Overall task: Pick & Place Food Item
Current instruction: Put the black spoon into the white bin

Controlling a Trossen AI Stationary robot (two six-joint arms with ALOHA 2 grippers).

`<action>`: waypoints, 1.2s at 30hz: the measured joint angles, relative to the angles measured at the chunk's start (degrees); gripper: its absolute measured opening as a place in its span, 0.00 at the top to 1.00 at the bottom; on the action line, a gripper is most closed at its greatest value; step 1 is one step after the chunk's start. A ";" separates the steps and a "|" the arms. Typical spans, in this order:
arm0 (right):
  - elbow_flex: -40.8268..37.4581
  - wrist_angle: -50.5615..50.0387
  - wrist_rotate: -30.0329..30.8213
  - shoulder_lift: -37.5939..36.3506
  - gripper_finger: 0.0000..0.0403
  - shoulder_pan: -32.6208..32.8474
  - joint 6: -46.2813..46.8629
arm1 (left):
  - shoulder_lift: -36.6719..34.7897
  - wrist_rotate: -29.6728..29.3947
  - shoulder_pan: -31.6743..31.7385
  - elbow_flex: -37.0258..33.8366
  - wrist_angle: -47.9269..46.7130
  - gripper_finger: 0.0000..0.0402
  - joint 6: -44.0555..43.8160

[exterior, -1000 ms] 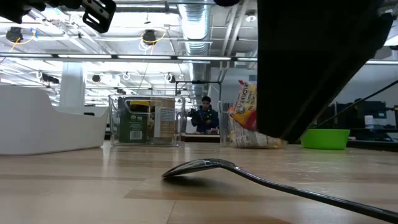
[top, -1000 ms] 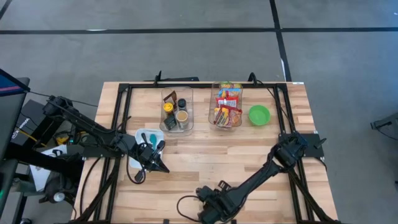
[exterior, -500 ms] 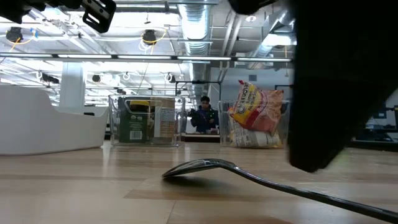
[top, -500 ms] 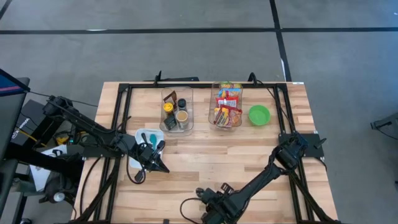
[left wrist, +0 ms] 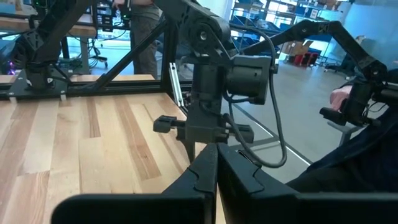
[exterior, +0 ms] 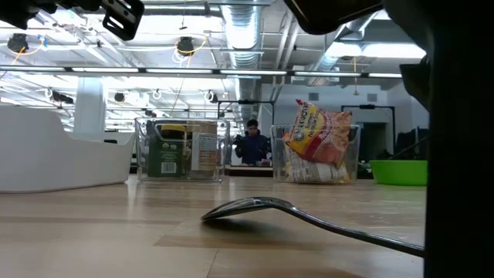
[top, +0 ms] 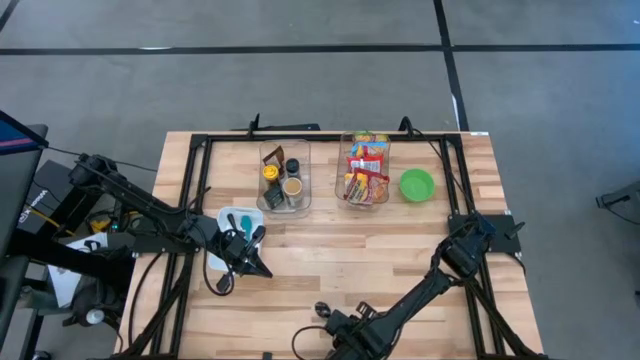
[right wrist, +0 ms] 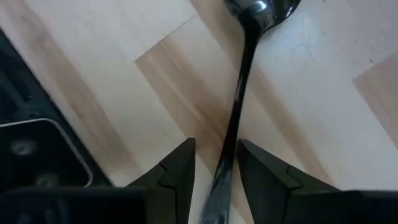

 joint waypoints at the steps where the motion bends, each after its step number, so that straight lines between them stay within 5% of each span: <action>1: 0.00 -0.10 0.00 0.02 0.71 0.00 0.02 | 0.00 0.00 0.00 0.00 -0.03 0.99 0.00; 20: 0.24 -3.27 -1.92 0.00 0.97 -0.84 0.04 | 0.02 0.00 0.00 0.00 -0.04 0.99 0.00; 36: 8.15 -17.68 0.21 0.42 0.97 -1.64 -1.97 | 0.02 0.00 0.00 0.00 -0.07 0.99 0.00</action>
